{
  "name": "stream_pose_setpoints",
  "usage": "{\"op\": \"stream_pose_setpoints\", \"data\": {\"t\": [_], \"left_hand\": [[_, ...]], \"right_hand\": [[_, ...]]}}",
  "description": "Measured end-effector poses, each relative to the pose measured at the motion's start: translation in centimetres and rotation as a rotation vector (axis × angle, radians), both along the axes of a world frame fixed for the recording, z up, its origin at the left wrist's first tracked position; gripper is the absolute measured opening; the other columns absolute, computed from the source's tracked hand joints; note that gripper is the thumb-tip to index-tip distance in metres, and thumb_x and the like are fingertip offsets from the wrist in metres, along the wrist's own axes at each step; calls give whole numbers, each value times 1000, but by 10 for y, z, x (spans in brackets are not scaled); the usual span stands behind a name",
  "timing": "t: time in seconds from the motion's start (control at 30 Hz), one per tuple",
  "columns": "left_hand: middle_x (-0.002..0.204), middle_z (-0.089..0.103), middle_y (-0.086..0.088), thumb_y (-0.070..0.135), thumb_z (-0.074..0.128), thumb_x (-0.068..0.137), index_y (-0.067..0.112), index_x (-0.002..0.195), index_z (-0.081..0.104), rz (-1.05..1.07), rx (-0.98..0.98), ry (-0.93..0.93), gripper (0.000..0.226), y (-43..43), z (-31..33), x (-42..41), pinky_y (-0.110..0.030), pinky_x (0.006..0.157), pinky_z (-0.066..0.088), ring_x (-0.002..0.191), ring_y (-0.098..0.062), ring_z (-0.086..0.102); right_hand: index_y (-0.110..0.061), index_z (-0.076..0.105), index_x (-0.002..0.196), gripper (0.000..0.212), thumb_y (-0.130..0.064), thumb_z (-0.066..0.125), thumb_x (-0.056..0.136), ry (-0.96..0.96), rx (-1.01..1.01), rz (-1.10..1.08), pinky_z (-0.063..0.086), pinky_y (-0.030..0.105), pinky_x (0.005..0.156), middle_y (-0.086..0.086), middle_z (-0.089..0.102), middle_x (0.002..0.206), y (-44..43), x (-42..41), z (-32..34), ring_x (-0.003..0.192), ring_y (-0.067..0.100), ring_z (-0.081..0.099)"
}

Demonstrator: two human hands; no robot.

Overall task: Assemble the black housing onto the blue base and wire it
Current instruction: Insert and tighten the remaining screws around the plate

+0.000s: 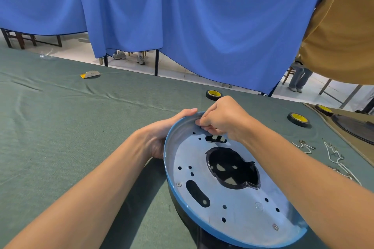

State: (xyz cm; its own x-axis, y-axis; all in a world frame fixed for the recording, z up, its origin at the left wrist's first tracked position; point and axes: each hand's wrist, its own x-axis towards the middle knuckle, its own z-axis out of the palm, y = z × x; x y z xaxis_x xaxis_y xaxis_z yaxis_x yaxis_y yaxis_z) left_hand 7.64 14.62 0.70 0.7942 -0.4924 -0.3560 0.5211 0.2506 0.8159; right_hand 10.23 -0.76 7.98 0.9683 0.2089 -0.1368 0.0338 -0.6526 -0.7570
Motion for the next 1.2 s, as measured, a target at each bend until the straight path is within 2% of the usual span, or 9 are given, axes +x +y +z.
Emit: {"op": "stream_pose_setpoints", "data": {"t": [0.13,0.27,0.43,0.6,0.8,0.93,1.07,1.2], "left_hand": [[99,73,-14,61,62,82,6,98,76,-9,-8,-13,58,0,-1,0,-34,74,58,80,-26,70],[99,72,-15,62,67,76,6,97,76,-2,21,-2,61,1,-1,1,-35,73,58,79,-26,70],[97,72,-14,62,69,76,6,97,75,1,13,-9,60,2,-2,1,-34,73,57,77,-26,69],[96,71,-13,61,70,76,6,97,75,-15,1,-5,59,2,-3,2,-36,77,55,79,-25,68],[101,72,-14,62,72,74,6,99,75,-17,12,11,62,2,-2,2,-37,81,55,81,-27,68],[103,69,-16,60,75,71,5,104,72,8,12,15,65,1,-2,2,-39,86,50,85,-28,65],[100,71,-15,61,72,72,5,99,74,5,17,17,63,1,-1,2,-37,79,55,81,-27,67],[100,72,-16,62,69,75,4,99,75,7,7,35,63,2,-2,2,-35,75,58,80,-27,69]], "right_hand": [[4,72,93,19,-2,79,77,90,75,-41,57,24,62,17,71,90,0,0,1,68,18,65],[5,69,98,22,-3,77,79,149,82,-36,58,23,60,18,72,95,-1,1,1,62,16,63],[2,74,87,12,-9,75,83,10,0,49,61,28,67,15,73,79,-5,2,-1,61,17,66],[0,74,76,10,0,70,85,43,60,100,58,23,60,10,70,69,-11,3,-2,62,16,67],[1,74,76,9,7,71,81,107,137,97,56,22,58,15,70,76,-12,5,-2,68,20,68],[4,73,78,7,10,70,80,157,144,72,56,22,56,16,70,76,-12,7,0,64,19,67],[4,73,80,6,8,70,81,159,85,66,58,25,62,17,70,86,-8,8,3,71,21,68],[5,72,82,5,8,69,82,185,102,49,57,24,60,17,69,87,-8,6,5,71,20,67]]}}
